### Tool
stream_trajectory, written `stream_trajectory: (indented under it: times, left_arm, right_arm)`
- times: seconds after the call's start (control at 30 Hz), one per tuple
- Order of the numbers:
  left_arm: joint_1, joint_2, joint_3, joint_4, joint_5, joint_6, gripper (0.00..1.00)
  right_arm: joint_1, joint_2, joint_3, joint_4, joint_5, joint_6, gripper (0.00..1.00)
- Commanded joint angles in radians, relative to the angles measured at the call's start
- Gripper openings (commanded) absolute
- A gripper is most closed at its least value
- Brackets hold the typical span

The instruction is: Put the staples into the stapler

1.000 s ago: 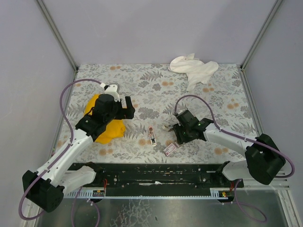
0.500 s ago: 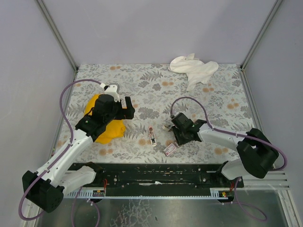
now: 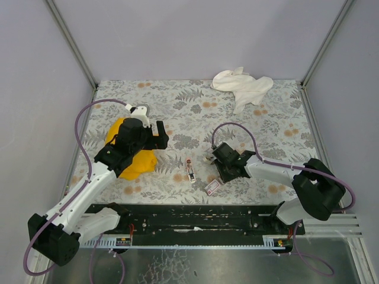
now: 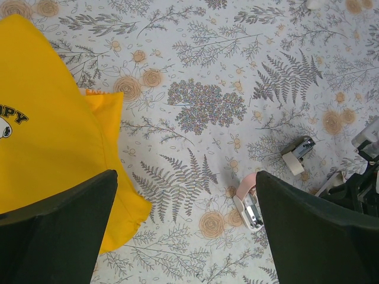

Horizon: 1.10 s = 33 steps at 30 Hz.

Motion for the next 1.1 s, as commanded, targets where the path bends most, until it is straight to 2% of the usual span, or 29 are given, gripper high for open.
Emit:
stream_trajectory:
  times: [0.0,0.2,0.53,0.8,1.07]
  left_arm:
    - [0.011,-0.008,-0.005,0.027,-0.002,0.004,1.0]
    - [0.012,-0.009,-0.006,0.028,-0.003,0.003,1.0]
    - [0.011,-0.016,-0.005,0.029,-0.002,0.002,1.0]
    - [0.011,-0.015,-0.01,0.037,0.039,-0.021,1.0]
    - [0.011,-0.027,-0.015,0.039,0.057,-0.026,1.0]
  right_arm:
    - [0.015,-0.005,-0.003,-0.003,0.044,0.013,0.32]
    - [0.015,-0.036,0.024,-0.06,0.02,0.021,0.23]
    - [0.015,-0.122,0.163,-0.351,-0.048,-0.001,0.22]
    - [0.015,-0.04,0.225,-0.56,-0.225,-0.023,0.22]
    - [0.014,0.131,0.229,-0.579,-0.322,-0.066,0.21]
